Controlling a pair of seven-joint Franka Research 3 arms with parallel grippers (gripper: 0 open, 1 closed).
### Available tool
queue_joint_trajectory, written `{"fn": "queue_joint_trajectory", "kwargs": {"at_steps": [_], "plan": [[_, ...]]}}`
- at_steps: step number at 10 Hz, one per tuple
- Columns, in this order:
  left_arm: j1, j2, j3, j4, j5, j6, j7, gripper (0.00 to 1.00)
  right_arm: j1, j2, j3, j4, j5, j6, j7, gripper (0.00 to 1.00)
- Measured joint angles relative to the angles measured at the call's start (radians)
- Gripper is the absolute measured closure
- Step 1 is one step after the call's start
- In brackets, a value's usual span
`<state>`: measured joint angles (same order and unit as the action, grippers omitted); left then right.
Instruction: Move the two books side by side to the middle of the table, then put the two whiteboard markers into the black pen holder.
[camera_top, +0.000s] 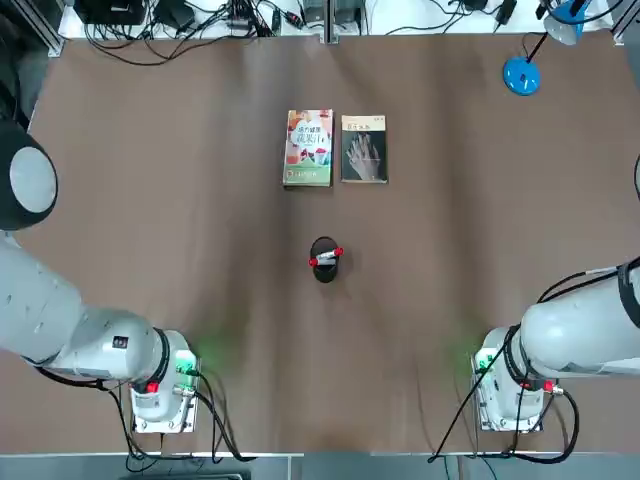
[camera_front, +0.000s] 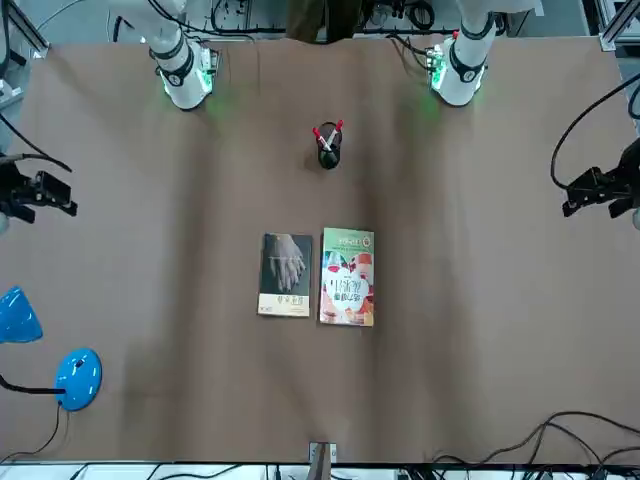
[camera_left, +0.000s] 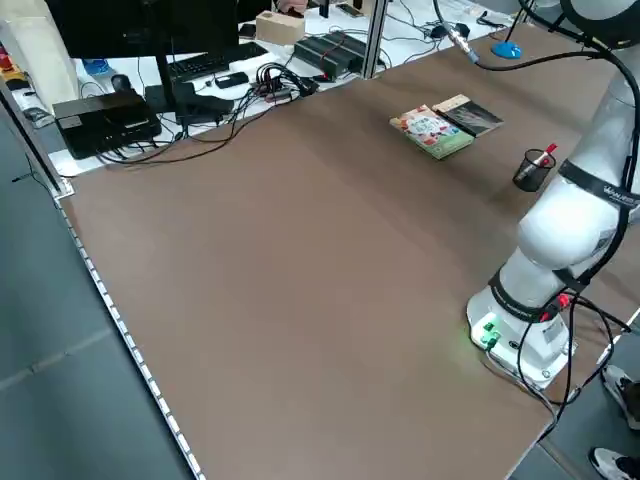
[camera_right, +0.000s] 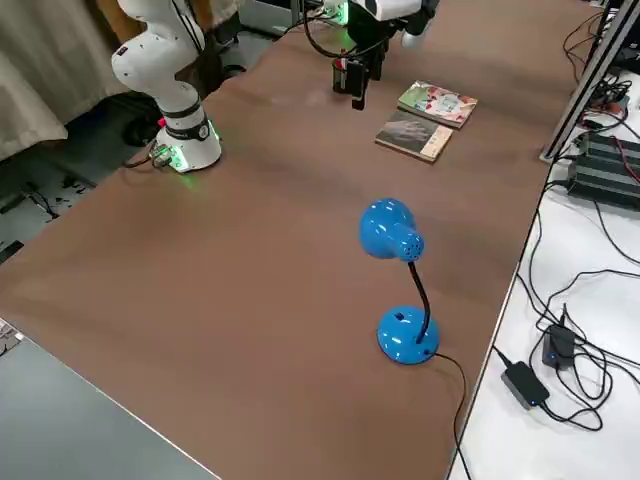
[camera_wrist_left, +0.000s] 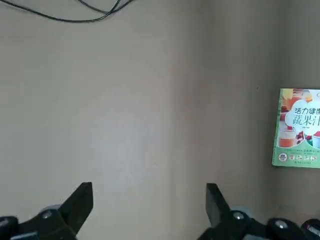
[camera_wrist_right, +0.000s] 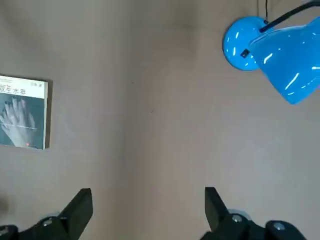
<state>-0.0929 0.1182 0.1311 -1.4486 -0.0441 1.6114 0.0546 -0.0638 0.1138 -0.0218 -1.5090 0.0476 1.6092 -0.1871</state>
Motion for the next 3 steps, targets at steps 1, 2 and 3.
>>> {"fn": "queue_joint_trajectory", "kwargs": {"at_steps": [1, 2, 3], "plan": [[0.004, 0.000, 0.000, 0.000, -0.003, 0.000, 0.001, 0.00, 0.000, 0.000, 0.000, 0.000, -0.003, 0.001, 0.001, 0.01], [0.004, 0.000, 0.000, 0.000, -0.006, 0.001, 0.001, 0.00, 0.000, 0.000, 0.000, 0.000, -0.005, 0.002, 0.002, 0.01], [0.004, 0.000, 0.000, 0.000, -0.006, 0.002, 0.001, 0.00, 0.000, 0.000, 0.000, 0.000, -0.006, 0.002, 0.002, 0.01]]}}
